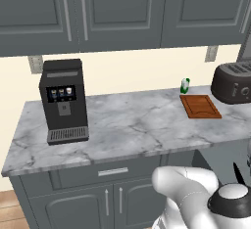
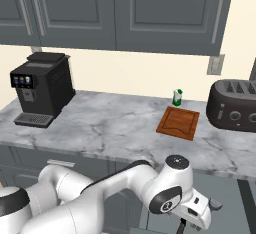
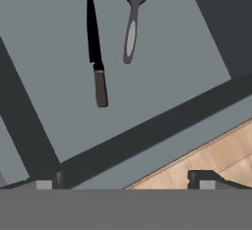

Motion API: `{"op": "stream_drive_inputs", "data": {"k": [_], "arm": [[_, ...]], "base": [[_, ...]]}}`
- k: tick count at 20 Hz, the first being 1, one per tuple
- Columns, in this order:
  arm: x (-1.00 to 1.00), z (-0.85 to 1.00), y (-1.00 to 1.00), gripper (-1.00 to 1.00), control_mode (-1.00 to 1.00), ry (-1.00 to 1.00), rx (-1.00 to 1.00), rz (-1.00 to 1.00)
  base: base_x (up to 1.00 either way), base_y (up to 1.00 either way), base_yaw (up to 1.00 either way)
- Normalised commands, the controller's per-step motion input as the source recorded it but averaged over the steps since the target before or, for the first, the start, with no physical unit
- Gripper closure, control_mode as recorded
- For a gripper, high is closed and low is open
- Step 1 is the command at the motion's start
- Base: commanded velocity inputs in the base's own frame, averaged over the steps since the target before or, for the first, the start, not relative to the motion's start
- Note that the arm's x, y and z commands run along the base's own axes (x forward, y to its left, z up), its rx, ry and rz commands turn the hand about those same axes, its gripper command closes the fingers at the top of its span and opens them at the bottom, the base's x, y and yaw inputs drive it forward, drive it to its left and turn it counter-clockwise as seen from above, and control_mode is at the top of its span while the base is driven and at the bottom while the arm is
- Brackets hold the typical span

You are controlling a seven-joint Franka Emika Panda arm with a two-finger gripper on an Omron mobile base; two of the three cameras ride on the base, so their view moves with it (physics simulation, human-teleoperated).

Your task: Open the drawer on the right and place the cutting tools on the cutting board.

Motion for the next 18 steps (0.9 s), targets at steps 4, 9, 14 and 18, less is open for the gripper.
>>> {"op": "stream_drive_inputs", "data": {"k": [4, 9, 14, 18], "arm": [[0.00, -0.20, 0.00, -1.00, -1.00, -0.06, 0.01, 0.00], [0.07, -0.16, 0.00, -1.00, -1.00, -0.01, 0.00, 0.00], [0.16, -0.12, 0.00, -1.00, -1.00, 0.00, 0.00, 0.03], [0.10, -0.15, -0.01, -1.00, -1.00, 0.00, 0.01, 0.05]], "base": [[0.00, 0.00, 0.00], [0.00, 0.00, 0.00], [0.00, 0.00, 0.00], [0.00, 0.00, 0.00]]}}
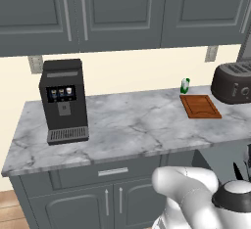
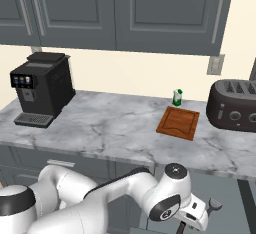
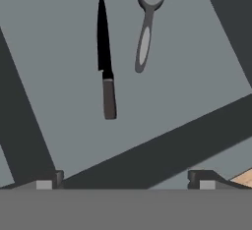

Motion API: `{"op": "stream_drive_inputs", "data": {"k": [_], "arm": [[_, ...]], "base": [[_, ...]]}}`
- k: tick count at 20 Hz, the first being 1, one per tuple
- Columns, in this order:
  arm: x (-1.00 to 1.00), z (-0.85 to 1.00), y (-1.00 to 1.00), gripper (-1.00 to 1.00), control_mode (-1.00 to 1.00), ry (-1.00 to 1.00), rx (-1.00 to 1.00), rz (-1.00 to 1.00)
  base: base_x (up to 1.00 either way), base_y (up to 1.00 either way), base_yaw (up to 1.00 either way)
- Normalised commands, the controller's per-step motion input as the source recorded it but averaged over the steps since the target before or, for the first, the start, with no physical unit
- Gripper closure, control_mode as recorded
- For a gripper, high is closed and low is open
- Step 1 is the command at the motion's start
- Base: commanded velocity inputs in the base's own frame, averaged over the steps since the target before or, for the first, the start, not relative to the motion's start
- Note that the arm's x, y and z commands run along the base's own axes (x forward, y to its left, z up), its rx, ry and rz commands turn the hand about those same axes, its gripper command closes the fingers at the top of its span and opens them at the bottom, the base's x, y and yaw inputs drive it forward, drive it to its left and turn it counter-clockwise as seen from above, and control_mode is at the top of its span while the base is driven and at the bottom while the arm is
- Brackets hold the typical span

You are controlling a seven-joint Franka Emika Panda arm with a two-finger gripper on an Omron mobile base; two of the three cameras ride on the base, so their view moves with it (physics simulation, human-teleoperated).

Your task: Open the drawer on the right and place the cutting tools on the cutting board.

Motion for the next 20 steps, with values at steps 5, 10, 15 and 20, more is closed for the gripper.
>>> {"op": "stream_drive_inputs", "data": {"k": [5, 10, 15, 20], "arm": [[0.01, -0.16, -0.03, -1.00, -1.00, 0.00, 0.03, 0.05], [0.00, -0.11, -0.05, -1.00, -1.00, 0.00, 0.05, 0.06], [0.01, -0.01, -0.09, -1.00, -1.00, 0.06, 0.10, 0.06], [0.07, -0.01, -0.05, -1.00, -1.00, 0.06, 0.07, 0.04]], "base": [[0.00, 0.00, 0.00], [0.00, 0.00, 0.00], [0.00, 0.00, 0.00], [0.00, 0.00, 0.00]]}}
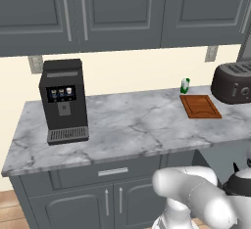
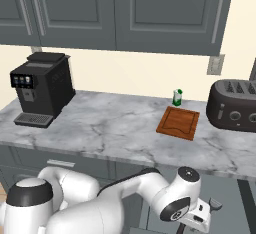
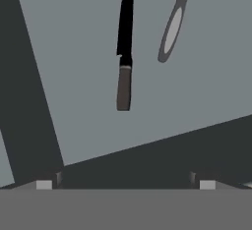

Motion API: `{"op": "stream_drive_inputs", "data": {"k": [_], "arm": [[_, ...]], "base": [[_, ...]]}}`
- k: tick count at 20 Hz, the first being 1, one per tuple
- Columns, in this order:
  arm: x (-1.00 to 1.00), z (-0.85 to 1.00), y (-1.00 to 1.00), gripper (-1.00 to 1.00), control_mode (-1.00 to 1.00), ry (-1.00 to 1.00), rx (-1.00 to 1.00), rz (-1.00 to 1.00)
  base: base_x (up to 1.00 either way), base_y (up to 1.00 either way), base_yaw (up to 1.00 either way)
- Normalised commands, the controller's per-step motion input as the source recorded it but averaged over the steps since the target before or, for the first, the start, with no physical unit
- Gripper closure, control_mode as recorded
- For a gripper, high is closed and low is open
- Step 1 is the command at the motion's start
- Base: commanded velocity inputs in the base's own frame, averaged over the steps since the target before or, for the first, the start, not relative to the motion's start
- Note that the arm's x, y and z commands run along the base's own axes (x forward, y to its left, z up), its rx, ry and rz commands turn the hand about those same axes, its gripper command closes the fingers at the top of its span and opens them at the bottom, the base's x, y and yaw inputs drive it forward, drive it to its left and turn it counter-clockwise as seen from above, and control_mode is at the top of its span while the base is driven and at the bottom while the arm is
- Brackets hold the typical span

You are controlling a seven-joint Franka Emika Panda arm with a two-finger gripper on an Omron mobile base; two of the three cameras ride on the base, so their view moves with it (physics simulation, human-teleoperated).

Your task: Open the drawer on the right and place the cutting tools on the cutting board.

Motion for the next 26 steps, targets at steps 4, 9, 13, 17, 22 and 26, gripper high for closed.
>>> {"op": "stream_drive_inputs", "data": {"k": [4, 9, 13, 17, 22, 26], "arm": [[0.09, -0.09, -0.01, -1.00, -1.00, 0.02, 0.03, 0.03], [0.03, -0.21, 0.00, -1.00, -1.00, 0.00, 0.00, 0.02], [0.00, -0.29, 0.00, -1.00, -1.00, 0.00, 0.00, 0.00], [0.01, -0.17, 0.00, -1.00, -1.00, 0.00, 0.00, 0.00], [0.13, -0.04, 0.00, -1.00, -1.00, 0.01, 0.01, 0.00], [0.13, -0.05, 0.00, -1.00, -1.00, 0.01, 0.01, 0.00]], "base": [[0.00, 0.00, 0.00], [0.00, 0.00, 0.00], [0.00, 0.00, 0.00], [0.00, 0.00, 0.00], [0.00, 0.00, 0.00], [0.00, 0.00, 0.00]]}}
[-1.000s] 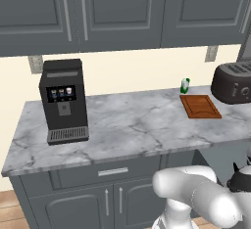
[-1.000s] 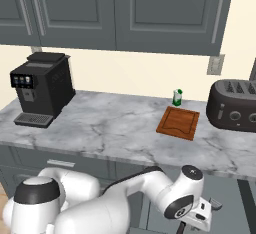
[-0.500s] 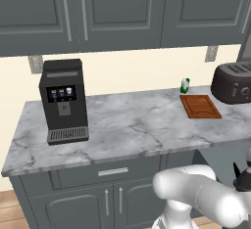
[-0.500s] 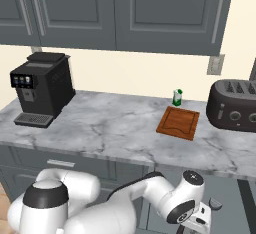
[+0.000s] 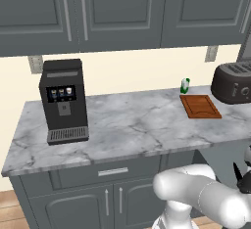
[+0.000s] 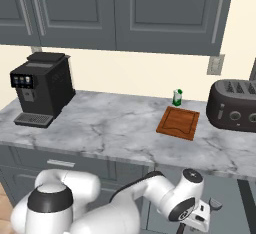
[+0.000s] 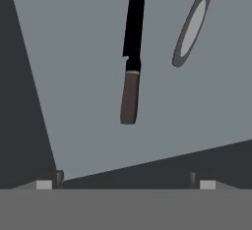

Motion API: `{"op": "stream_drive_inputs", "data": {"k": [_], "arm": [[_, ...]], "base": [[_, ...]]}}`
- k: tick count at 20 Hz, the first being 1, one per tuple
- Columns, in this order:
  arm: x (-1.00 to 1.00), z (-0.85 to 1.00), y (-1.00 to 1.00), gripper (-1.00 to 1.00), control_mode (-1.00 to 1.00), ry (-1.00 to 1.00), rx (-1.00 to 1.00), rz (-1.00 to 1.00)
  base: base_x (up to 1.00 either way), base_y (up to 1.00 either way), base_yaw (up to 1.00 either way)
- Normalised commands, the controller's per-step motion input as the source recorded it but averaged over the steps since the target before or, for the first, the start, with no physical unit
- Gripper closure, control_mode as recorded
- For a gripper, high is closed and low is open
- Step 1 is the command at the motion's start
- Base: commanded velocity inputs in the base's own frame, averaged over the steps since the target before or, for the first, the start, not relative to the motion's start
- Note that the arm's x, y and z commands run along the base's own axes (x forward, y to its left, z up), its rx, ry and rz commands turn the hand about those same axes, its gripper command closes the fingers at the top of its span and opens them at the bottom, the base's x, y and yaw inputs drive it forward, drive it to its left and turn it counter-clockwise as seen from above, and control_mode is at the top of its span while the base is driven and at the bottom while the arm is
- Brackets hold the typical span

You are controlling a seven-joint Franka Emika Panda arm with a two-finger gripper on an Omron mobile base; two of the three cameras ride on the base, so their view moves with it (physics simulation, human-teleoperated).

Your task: Open the drawer on the right and place the cutting tools on the cutting board.

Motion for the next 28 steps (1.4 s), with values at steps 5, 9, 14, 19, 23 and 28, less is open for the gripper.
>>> {"op": "stream_drive_inputs", "data": {"k": [5, 9, 14, 19, 23, 28], "arm": [[0.06, -0.11, -0.01, -1.00, -1.00, 0.02, 0.01, 0.00], [0.03, -0.14, -0.02, -1.00, -1.00, 0.02, 0.01, 0.00], [0.02, -0.13, -0.05, -1.00, -1.00, 0.02, 0.00, 0.00], [0.08, -0.12, -0.09, -1.00, -1.00, 0.00, 0.00, 0.00], [0.15, -0.14, -0.10, -1.00, -1.00, 0.00, 0.00, 0.00], [0.16, -0.16, -0.08, -1.00, -1.00, 0.00, 0.00, 0.00]], "base": [[0.00, 0.00, 0.00], [0.00, 0.00, 0.00], [0.00, 0.00, 0.00], [0.00, 0.00, 0.00], [0.00, 0.00, 0.00], [0.00, 0.00, 0.00]]}}
